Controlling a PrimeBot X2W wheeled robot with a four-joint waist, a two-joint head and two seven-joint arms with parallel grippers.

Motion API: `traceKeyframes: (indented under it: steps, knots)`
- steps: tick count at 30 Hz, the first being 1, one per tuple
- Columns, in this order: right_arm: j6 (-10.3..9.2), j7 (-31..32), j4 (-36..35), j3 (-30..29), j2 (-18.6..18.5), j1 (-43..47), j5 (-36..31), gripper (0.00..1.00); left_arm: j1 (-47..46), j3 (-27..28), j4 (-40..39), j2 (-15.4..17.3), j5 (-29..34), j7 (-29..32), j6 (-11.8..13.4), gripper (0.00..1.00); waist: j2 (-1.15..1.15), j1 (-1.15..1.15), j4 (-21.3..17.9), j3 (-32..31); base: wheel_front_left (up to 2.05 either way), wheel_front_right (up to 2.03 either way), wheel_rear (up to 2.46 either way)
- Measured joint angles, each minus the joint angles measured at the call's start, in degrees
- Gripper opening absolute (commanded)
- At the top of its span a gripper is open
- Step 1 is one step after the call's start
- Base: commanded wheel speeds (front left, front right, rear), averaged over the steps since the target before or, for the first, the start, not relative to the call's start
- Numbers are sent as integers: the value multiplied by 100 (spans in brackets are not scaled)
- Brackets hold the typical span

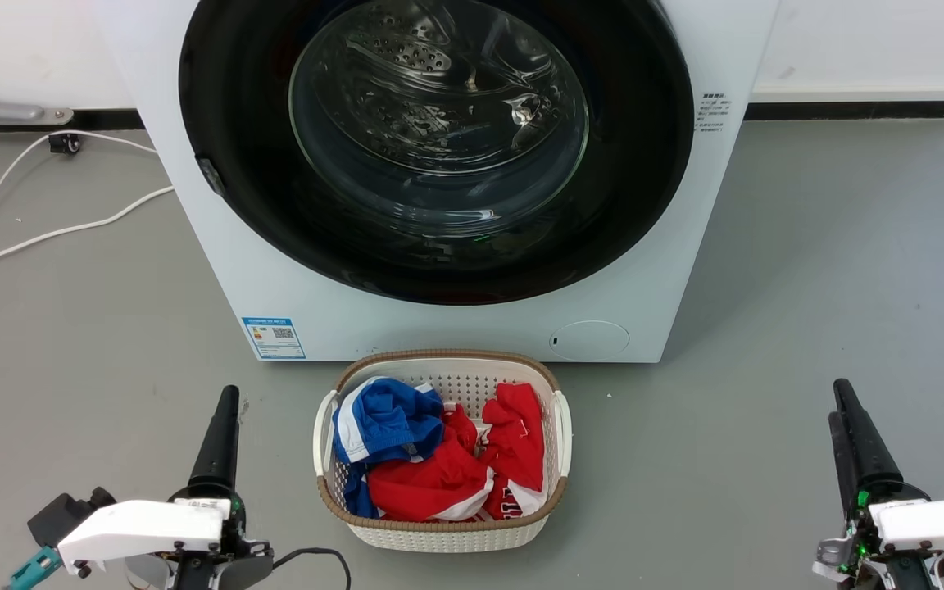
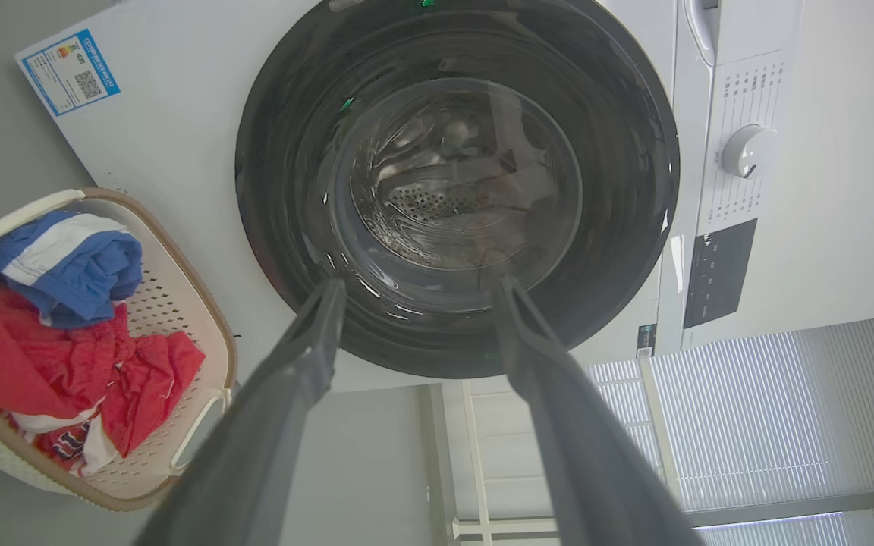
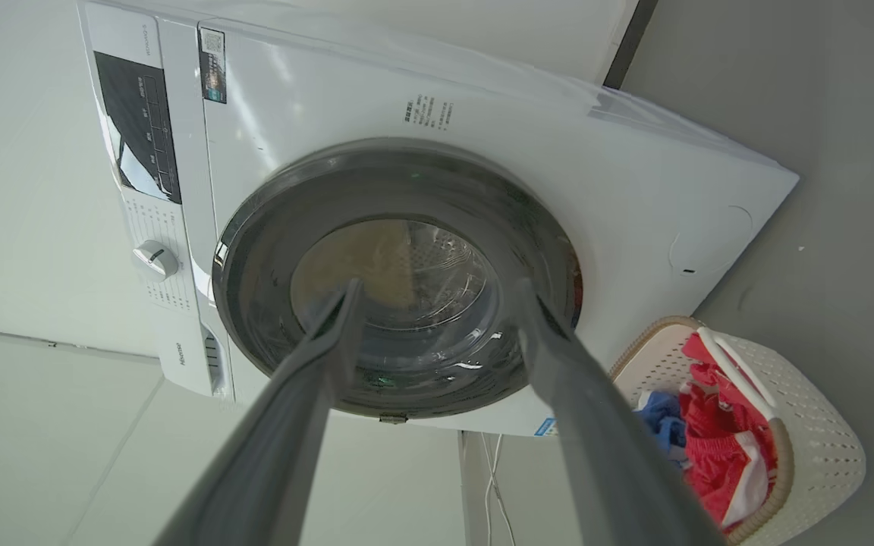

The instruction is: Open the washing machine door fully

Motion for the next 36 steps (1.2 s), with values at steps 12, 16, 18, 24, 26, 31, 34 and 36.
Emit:
traceKeyframes:
  steps: [12, 16, 18, 24, 26, 31, 34, 36]
  knots:
    - [0, -278, -525, 159, 1, 148, -1748, 100, 93, -330, -345, 0, 1664, -281, 355, 100, 0, 0, 12, 16, 0, 0, 0]
    - [1, -358, -661, 243, 1, 180, -2358, 100, 110, -416, -390, 7, 2182, -360, 477, 100, 0, 0, 16, 20, 0, 0, 0]
    - [1, -408, -699, 283, 2, 211, -2657, 100, 125, -489, -415, 15, 2406, -410, 528, 100, 0, 0, 18, 21, 0, 0, 0]
    - [1, -519, -794, 311, 2, 281, -3319, 100, 182, -654, -463, 63, 2971, -531, 717, 100, 0, 0, 18, 21, 0, 0, 0]
    - [0, -561, -820, 313, 2, 316, -3519, 100, 197, -712, -471, 81, 3153, -567, 770, 100, 0, 0, 18, 19, 0, 0, 0]
    - [1, -657, -895, 320, 2, 380, -3933, 100, 201, -853, -528, 148, 3545, -662, 917, 100, 0, 0, 18, 12, 0, 0, 0]
    - [1, -708, -946, 308, 2, 392, -4132, 100, 214, -914, -560, 194, 3764, -714, 994, 100, 0, 0, 21, 9, 0, 0, 0]
    - [0, -739, -993, 302, 2, 403, -4296, 100, 215, -956, -588, 210, 3914, -760, 1037, 100, 0, 0, 22, 9, 0, 0, 0]
